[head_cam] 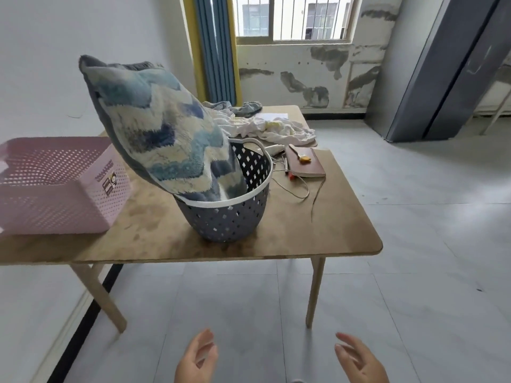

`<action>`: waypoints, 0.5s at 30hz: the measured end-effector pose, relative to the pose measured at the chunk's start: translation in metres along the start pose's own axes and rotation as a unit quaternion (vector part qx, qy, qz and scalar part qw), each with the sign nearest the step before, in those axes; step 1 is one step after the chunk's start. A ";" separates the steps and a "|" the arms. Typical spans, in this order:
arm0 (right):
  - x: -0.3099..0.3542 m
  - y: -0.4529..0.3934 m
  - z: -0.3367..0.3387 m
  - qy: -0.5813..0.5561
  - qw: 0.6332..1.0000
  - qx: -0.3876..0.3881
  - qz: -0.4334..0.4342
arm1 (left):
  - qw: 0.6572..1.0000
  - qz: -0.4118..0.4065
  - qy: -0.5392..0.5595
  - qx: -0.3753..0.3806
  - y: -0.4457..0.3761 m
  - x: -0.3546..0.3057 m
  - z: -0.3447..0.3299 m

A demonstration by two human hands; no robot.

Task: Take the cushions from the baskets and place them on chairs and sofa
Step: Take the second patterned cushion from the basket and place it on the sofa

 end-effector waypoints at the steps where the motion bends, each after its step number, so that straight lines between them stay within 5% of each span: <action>1: 0.015 -0.028 0.000 0.010 0.999 0.024 0.025 | 0.999 0.017 0.028 -0.023 -0.013 -0.006 -0.007; 4: 0.078 -0.109 0.002 0.017 0.993 0.072 0.097 | 0.996 0.067 0.049 -0.034 -0.040 -0.040 -0.037; 6: 0.139 -0.154 -0.007 0.019 0.979 0.110 0.168 | 0.990 -0.024 0.037 -0.136 -0.062 -0.080 -0.041; 11: 0.279 -0.225 -0.060 0.010 0.935 0.163 0.315 | 0.959 -0.164 0.027 -0.229 -0.102 -0.181 -0.053; 15: 0.355 -0.275 -0.126 0.043 0.901 0.192 0.387 | 0.901 -0.322 -0.076 -0.280 -0.139 -0.266 -0.047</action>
Point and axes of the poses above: each hand's wrist, its own y-axis away from the middle knuckle, its own z-axis out of the back of the hand, x = y × z, the point moved 6 cm from there along -y, towards the middle knuckle, and after that the axes turned 12 degrees about y, right-handed, at the moved point
